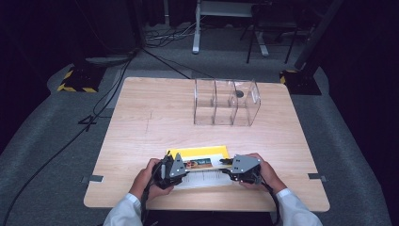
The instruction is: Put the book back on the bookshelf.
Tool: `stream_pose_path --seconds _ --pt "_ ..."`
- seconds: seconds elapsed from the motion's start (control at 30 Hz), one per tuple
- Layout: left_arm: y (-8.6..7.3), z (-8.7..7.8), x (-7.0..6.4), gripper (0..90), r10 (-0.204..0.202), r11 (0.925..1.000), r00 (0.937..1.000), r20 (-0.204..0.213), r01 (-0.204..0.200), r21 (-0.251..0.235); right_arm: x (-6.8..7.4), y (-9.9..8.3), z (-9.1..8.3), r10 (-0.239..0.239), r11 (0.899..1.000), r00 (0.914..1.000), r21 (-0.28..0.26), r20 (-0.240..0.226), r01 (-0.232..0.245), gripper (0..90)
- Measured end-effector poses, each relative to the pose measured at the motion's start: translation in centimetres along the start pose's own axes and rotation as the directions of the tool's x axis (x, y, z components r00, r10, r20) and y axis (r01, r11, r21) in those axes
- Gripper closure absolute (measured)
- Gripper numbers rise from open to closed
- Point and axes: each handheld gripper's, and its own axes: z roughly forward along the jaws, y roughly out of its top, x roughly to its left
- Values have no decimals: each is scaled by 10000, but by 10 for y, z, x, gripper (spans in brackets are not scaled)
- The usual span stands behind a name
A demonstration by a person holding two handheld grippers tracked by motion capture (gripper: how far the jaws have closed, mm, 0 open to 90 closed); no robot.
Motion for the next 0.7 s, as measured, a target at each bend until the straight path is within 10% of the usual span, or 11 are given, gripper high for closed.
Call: stream_pose_path --seconds 0.13,0.3,0.7 --pt "-6 -2 10 725 -290 9992 9990 327 299 -271 -9 -11 0 437 9971 9980 -600 -459 -464 719" --pt "-3 -3 19 616 -685 9976 9977 -14 685 98 -3 -1 0 -718 9959 9974 -550 84 721 784" --pt "37 14 -10 385 -673 9972 9961 -572 690 279 4 14 0 -1136 9930 9934 -299 180 1141 805"
